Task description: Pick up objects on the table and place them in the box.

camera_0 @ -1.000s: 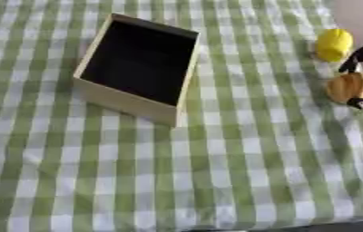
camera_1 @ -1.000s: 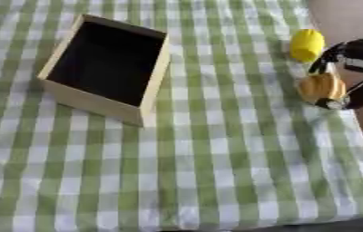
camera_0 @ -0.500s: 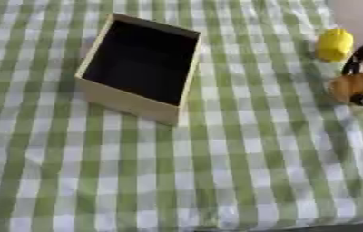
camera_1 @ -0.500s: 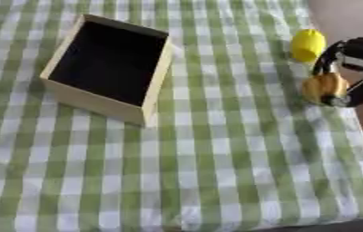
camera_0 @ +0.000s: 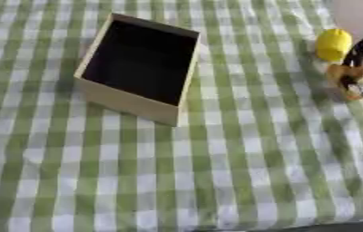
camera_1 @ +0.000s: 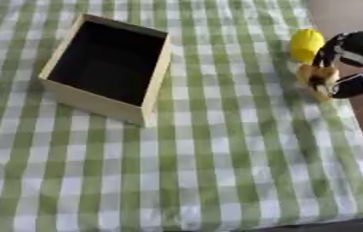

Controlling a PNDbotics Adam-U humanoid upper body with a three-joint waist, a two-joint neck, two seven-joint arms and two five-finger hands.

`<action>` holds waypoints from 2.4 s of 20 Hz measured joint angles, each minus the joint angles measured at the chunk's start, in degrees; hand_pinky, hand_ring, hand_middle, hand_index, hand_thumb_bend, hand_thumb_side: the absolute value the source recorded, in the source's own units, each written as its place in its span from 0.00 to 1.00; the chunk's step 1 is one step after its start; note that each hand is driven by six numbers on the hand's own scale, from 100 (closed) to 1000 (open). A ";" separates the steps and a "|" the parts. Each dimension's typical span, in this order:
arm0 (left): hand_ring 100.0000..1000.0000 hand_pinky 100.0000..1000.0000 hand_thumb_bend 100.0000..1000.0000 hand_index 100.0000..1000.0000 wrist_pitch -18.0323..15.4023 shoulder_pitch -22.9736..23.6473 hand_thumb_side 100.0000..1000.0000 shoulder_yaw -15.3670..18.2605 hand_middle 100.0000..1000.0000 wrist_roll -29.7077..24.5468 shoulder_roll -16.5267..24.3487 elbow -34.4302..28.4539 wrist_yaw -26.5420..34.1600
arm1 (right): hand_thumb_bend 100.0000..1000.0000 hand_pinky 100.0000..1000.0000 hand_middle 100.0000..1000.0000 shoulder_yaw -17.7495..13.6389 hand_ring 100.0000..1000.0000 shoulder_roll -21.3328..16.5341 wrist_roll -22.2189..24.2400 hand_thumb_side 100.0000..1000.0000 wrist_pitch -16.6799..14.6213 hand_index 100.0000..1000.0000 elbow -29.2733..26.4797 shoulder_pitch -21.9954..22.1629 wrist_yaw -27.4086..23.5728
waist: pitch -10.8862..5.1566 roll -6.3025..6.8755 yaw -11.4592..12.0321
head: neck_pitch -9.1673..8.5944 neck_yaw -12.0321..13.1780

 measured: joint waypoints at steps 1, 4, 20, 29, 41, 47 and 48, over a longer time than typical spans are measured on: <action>0.71 0.59 0.21 0.84 0.04 0.00 0.55 0.00 0.71 -0.06 0.00 0.00 0.00 | 0.00 0.70 0.41 0.00 0.60 0.00 -0.01 0.22 0.17 0.55 -0.18 0.00 -0.21 | 0.00 -0.01 0.00 | 0.00 -0.03; 0.72 0.59 0.20 0.84 0.12 0.00 0.55 0.00 0.71 -0.18 0.00 0.00 0.01 | 0.00 0.69 0.41 -0.03 0.59 -0.01 -0.02 0.22 0.50 0.55 -1.13 -0.01 -1.43 | 0.00 -0.15 -0.02 | 0.00 -0.07; 0.72 0.60 0.20 0.83 0.22 0.00 0.55 0.00 0.71 -0.69 0.00 0.00 0.20 | 0.02 0.69 0.41 -1.03 0.58 -3.34 0.28 0.15 -1.04 0.54 -15.87 -5.20 -7.97 | -0.90 -1.27 0.17 | -0.01 0.42; 0.72 0.61 0.23 0.84 -0.29 -2.12 0.52 -0.53 0.71 -1.28 0.10 0.00 1.15 | 0.00 0.70 0.41 5.36 0.58 0.68 6.77 0.08 -0.48 0.55 -23.70 -17.17 -13.14 | -1.83 -2.00 3.09 | 0.33 -0.93; 0.73 0.62 0.27 0.84 -2.96 -6.82 0.48 -0.69 0.71 0.75 0.65 0.00 2.89 | 0.00 0.72 0.41 12.12 0.57 19.71 16.69 0.04 -0.19 0.55 -11.14 -33.13 -16.05 | -1.68 -2.52 5.98 | 0.60 -3.85; 0.73 0.62 0.28 0.84 -3.78 -10.17 0.47 -0.77 0.72 0.80 0.63 0.00 3.76 | 0.00 0.73 0.41 12.67 0.57 26.30 17.31 0.02 -1.33 0.55 -3.57 -35.75 -15.29 | -1.09 -2.51 7.85 | 0.60 -5.21; 0.73 0.62 0.28 0.84 -3.86 -10.69 0.47 -0.91 0.71 0.73 0.61 0.00 3.93 | 0.00 0.73 0.41 12.65 0.57 27.40 17.16 0.02 -1.59 0.55 -2.24 -36.12 -14.76 | -1.01 -2.51 8.09 | 0.60 -5.33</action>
